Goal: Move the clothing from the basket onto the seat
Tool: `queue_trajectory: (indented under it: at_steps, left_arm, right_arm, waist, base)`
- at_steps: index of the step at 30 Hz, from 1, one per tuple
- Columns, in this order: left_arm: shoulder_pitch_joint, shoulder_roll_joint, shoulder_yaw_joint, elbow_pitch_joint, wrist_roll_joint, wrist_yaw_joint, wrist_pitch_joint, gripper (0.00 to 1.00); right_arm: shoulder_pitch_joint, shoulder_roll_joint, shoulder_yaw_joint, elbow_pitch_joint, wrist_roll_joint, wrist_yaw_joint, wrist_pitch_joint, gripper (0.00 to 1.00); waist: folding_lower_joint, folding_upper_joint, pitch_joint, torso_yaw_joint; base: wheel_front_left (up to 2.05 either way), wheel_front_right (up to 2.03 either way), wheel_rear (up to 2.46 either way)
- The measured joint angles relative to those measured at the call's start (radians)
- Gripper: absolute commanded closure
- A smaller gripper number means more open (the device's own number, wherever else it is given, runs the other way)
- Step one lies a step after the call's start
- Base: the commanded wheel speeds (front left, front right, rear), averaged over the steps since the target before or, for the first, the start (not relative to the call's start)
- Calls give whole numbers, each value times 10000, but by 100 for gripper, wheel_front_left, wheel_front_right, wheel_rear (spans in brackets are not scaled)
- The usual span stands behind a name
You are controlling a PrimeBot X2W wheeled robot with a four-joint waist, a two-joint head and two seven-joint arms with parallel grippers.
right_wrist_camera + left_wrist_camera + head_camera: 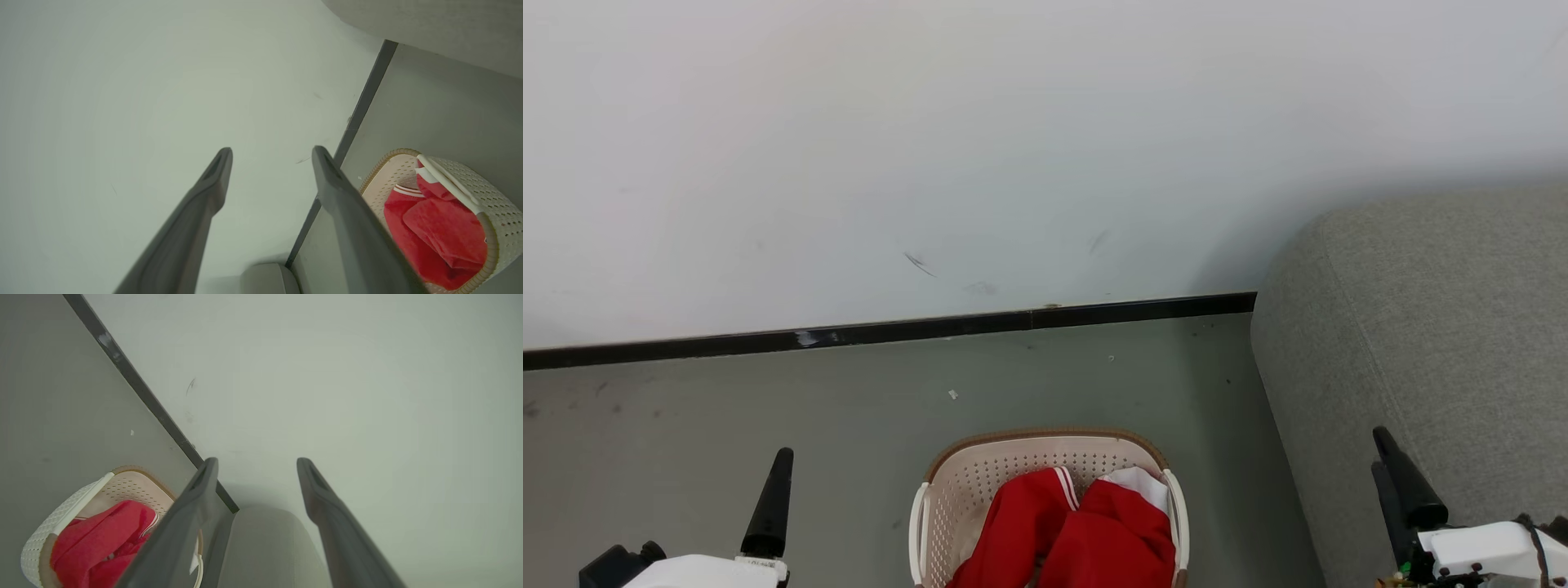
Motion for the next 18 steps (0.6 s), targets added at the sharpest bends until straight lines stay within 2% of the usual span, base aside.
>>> queue_trajectory:
  at_steps: [12, 18]
  left_arm:
    - [-11, 257, -374, -460, 2079, 326, -349, 0]
    - [-12, 290, -543, -706, 2997, 541, -518, 0]
  right_arm:
    - [-12, -105, 90, -316, -2263, 0, -343, 0]
    - [-12, -107, 190, -443, -3258, 0, -485, 0]
  waist:
    - [91, 0, -89, 41]
    - [115, 0, -128, 60]
  base:
    - [0, 0, 0]
    - [0, 0, 0]
